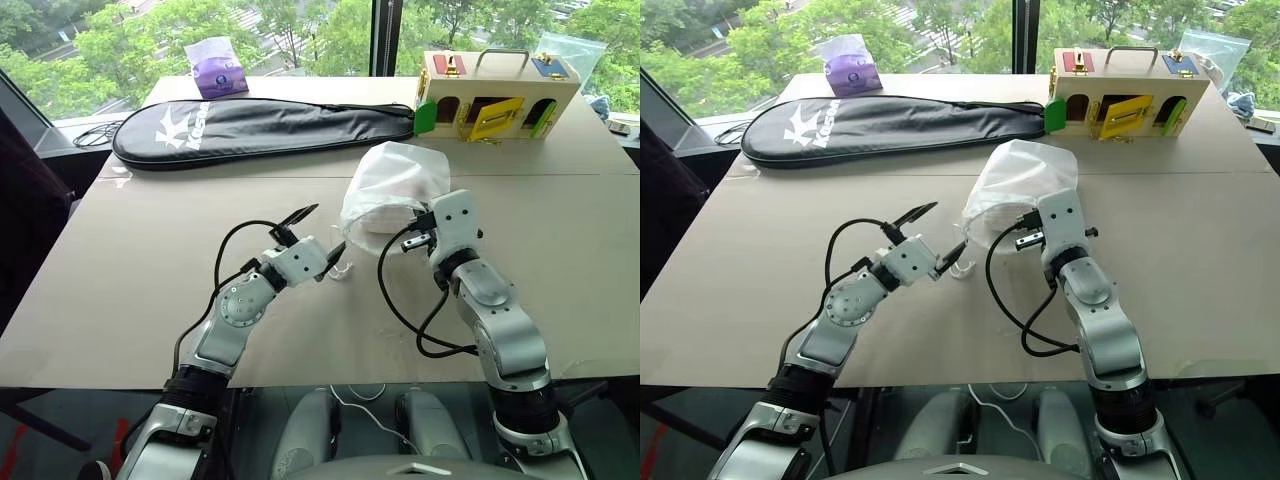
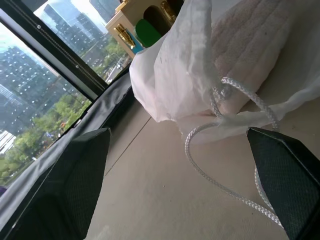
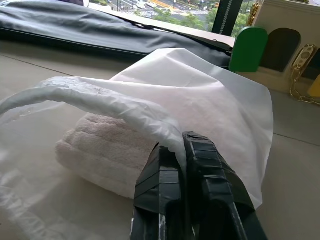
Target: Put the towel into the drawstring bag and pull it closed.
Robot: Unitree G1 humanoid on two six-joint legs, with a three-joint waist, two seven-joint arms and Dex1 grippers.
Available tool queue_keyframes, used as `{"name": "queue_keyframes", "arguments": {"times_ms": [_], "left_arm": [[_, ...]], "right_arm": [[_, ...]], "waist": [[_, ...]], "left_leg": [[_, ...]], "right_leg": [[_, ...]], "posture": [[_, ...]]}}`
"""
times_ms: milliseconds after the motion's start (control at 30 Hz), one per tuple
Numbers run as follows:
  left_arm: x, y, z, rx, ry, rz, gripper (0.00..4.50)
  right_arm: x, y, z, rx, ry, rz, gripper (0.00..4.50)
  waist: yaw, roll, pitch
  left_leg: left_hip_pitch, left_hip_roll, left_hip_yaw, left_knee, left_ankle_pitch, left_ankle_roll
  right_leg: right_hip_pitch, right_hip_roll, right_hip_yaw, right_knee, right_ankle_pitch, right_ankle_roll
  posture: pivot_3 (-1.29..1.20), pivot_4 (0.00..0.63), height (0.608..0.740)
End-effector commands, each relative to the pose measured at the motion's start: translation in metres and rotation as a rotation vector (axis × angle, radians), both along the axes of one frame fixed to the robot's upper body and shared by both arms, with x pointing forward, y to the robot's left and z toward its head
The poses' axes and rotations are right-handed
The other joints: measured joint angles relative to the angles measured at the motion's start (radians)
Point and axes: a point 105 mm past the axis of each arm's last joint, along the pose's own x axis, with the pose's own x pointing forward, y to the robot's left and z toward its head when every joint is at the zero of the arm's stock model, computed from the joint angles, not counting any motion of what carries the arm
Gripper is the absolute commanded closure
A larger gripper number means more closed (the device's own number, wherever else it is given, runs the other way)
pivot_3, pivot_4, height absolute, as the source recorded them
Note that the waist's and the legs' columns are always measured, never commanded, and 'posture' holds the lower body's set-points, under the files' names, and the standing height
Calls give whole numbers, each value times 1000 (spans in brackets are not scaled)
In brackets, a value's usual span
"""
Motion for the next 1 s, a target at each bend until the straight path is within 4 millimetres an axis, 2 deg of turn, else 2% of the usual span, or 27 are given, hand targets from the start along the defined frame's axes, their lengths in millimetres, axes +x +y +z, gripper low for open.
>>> {"name": "queue_keyframes", "arguments": {"times_ms": [33,267,600,867,1000], "left_arm": [[1,2,21,-16,-142,45,0],[2,-2,12,-31,-155,75,0],[-4,-10,22,-85,-199,38,0],[-20,-6,28,-102,-214,17,0],[-18,-3,32,-107,-231,52,0]], "right_arm": [[-5,3,16,13,-68,7,4468],[-6,4,16,4,-73,8,4468],[-7,6,16,-9,-74,21,4468],[-7,5,14,-10,-69,20,4468],[-8,6,14,-7,-66,22,4468]], "waist": [[1,0,0],[1,0,0],[1,0,0],[1,0,0],[2,0,0]], "left_leg": [[0,0,0,0,0,0],[0,0,0,0,0,0],[0,0,0,0,0,0],[0,0,0,0,0,0],[0,0,0,0,0,0]], "right_leg": [[0,0,0,0,0,0],[0,0,0,0,0,0],[0,0,0,0,0,0],[0,0,0,0,0,0],[0,0,0,0,0,0]], "posture": [[0,150,740],[0,150,740],[0,150,740],[0,150,740],[0,150,740]]}}
